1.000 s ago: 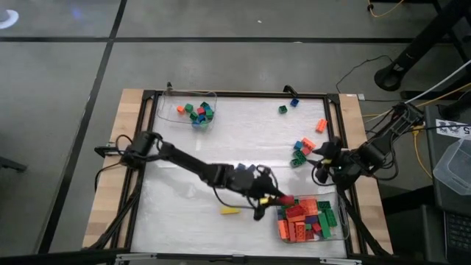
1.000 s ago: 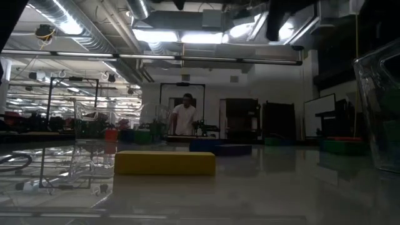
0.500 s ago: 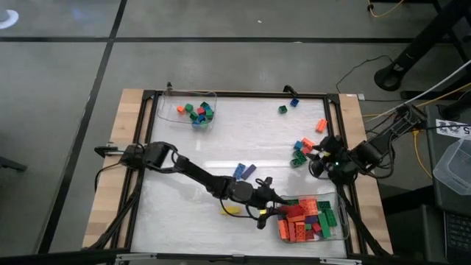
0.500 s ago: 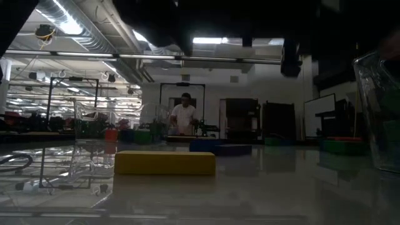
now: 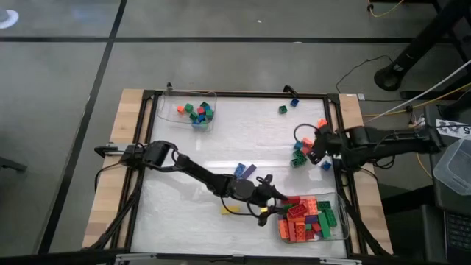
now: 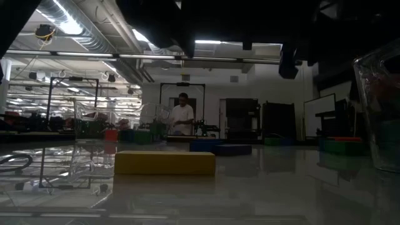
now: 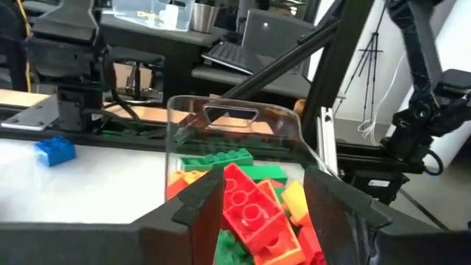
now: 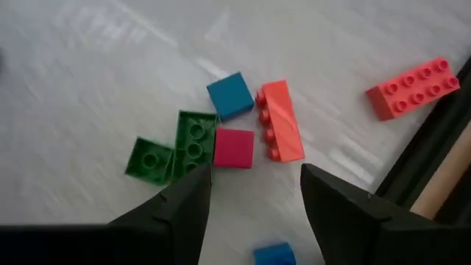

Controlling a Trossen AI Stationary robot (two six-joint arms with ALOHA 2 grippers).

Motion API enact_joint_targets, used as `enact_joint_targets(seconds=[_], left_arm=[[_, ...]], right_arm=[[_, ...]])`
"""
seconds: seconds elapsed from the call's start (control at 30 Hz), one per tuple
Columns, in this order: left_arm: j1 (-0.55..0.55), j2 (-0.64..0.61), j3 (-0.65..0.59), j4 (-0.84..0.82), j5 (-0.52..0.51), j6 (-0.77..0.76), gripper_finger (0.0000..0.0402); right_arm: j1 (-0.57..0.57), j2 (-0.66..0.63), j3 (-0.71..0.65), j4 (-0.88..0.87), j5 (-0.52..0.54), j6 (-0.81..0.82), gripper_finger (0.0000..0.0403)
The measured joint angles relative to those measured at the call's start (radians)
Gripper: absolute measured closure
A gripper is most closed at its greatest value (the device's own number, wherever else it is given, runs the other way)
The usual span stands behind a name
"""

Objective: Sort blocks by size
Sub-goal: Put the rectangular orange game piece into the bottom transparent bin

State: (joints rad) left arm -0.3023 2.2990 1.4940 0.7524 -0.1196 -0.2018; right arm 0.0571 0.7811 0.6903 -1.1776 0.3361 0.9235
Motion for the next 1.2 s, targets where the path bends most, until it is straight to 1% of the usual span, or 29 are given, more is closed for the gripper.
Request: enact_joint_targets(seconds=[0.07, 0.17, 0.3, 0.47, 0.57, 0.63, 0.77, 0.83, 0.93, 1.1, 1.2], left_arm=[[0.004, 0.0, 0.0, 0.0, 0.001, -0.012, 0.023], [0.005, 0.0, 0.0, 0.0, 0.002, -0.032, 0.0231], [0.004, -0.001, 0.0, 0.0, 0.005, -0.027, 0.0231], [0.003, -0.001, 0.0, 0.0, 0.005, -0.029, 0.0231], [0.004, -0.001, 0.0, 0.0, 0.005, -0.034, 0.0231], [0.004, -0.001, 0.0, 0.0, 0.005, -0.034, 0.0231], [0.003, -0.001, 0.0, -0.001, 0.005, -0.034, 0.0231], [0.003, -0.001, 0.0, -0.001, 0.005, -0.034, 0.0231], [0.004, -0.001, 0.0, -0.001, 0.005, -0.034, 0.0231], [0.004, -0.002, 0.0, -0.003, 0.005, -0.034, 0.0231], [0.004, -0.002, 0.0, -0.004, 0.005, -0.034, 0.0231]], right_arm=[[-0.073, 0.0, 0.0, 0.009, -0.04, -0.08, 0.0194], [-0.182, 0.01, 0.0, 0.009, -0.08, -0.153, 0.0194], [-0.318, 0.056, 0.0, 0.036, -0.131, -0.277, 0.0194], [-0.457, 0.174, 0.0, 0.154, -0.226, -0.44, 0.0194], [-0.523, 0.264, 0.0, 0.188, -0.273, -0.518, 0.0194], [-0.556, 0.325, 0.0, 0.183, -0.287, -0.559, 0.0194], [-0.612, 0.434, 0.0, 0.19, -0.279, -0.603, 0.0194], [-0.632, 0.475, 0.0, 0.201, -0.298, -0.633, 0.0194], [-0.652, 0.524, 0.0, 0.222, -0.331, -0.668, 0.0194], [-0.656, 0.582, 0.0, 0.273, -0.346, -0.699, 0.0195], [-0.654, 0.611, 0.0, 0.309, -0.376, -0.721, 0.021]])
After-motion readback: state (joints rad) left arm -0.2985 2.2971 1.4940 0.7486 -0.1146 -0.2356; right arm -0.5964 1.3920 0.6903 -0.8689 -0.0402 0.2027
